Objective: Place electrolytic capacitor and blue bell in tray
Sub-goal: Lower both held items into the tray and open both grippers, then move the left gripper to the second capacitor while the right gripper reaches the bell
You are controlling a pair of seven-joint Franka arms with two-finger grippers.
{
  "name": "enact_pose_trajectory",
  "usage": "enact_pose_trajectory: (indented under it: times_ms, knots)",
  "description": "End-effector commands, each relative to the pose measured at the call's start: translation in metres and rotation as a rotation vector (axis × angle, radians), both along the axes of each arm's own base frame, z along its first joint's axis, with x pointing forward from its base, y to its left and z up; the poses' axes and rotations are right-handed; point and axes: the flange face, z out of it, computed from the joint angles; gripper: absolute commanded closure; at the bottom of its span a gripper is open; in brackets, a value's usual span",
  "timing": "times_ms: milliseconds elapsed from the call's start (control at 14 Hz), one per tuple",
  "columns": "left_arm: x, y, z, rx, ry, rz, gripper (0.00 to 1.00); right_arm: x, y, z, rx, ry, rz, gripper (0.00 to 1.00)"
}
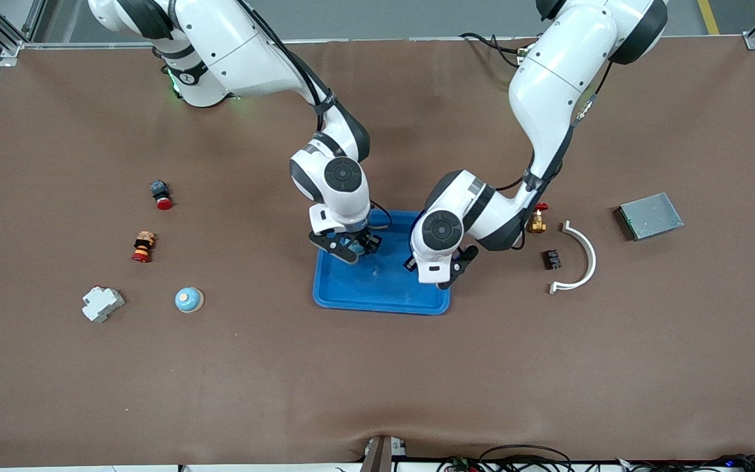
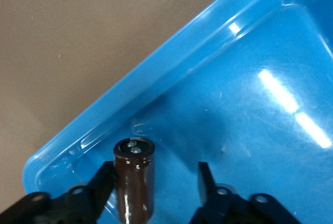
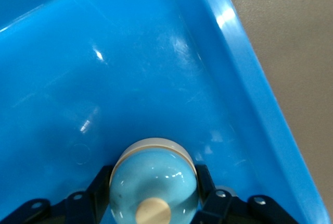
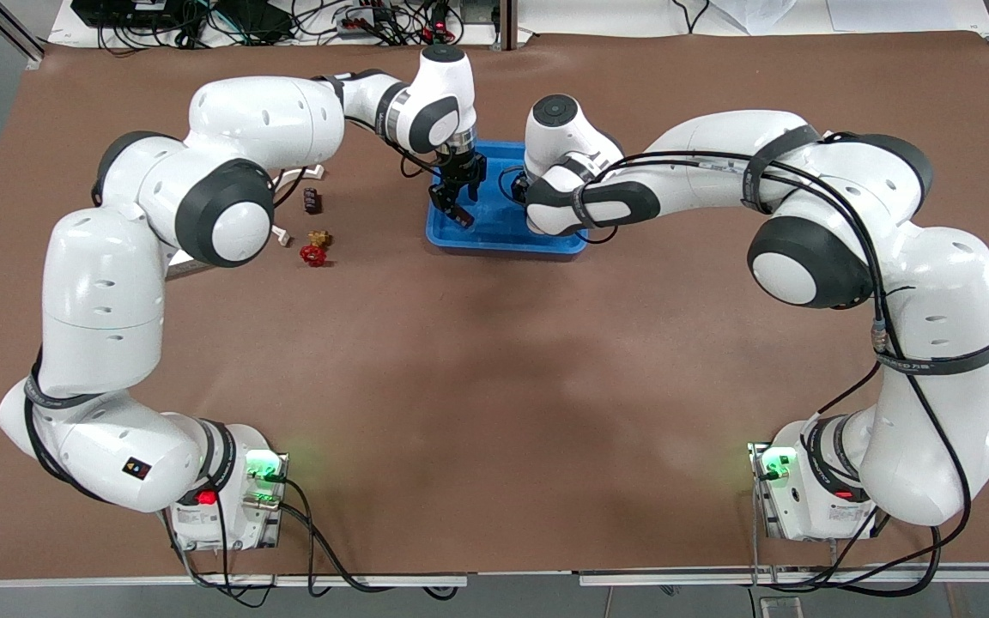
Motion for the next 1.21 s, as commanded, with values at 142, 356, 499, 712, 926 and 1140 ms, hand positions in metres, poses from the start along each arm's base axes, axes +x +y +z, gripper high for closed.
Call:
enact_pose_trajectory:
  times_ms: [142, 356, 499, 712, 926, 1140]
  knots:
    - [0.006, 0.015, 0.064, 0.047, 0.001, -0.053, 0.00, 0.011, 0.010, 0.002, -0.025, -0.047, 0.022, 0.00]
    - [0.015, 0.045, 0.101, 0.038, 0.034, -0.213, 0.00, 0.029, 0.012, 0.033, -0.073, -0.010, 0.008, 0.00]
    - [0.023, 0.062, 0.122, 0.015, 0.021, -0.300, 0.00, 0.043, 0.008, 0.055, -0.092, 0.011, -0.012, 0.00]
    - [0.042, 0.100, 0.142, -0.008, 0.013, -0.356, 0.00, 0.072, -0.027, 0.088, -0.114, 0.042, 0.092, 0.00]
    - [0.053, 0.148, 0.155, 0.042, 0.013, -0.497, 0.00, 0.096, -0.077, 0.127, -0.136, 0.081, 0.182, 0.00]
    - [0.069, 0.196, 0.161, 0.013, 0.014, -0.595, 0.00, 0.109, -0.106, 0.140, -0.144, 0.073, 0.238, 0.00]
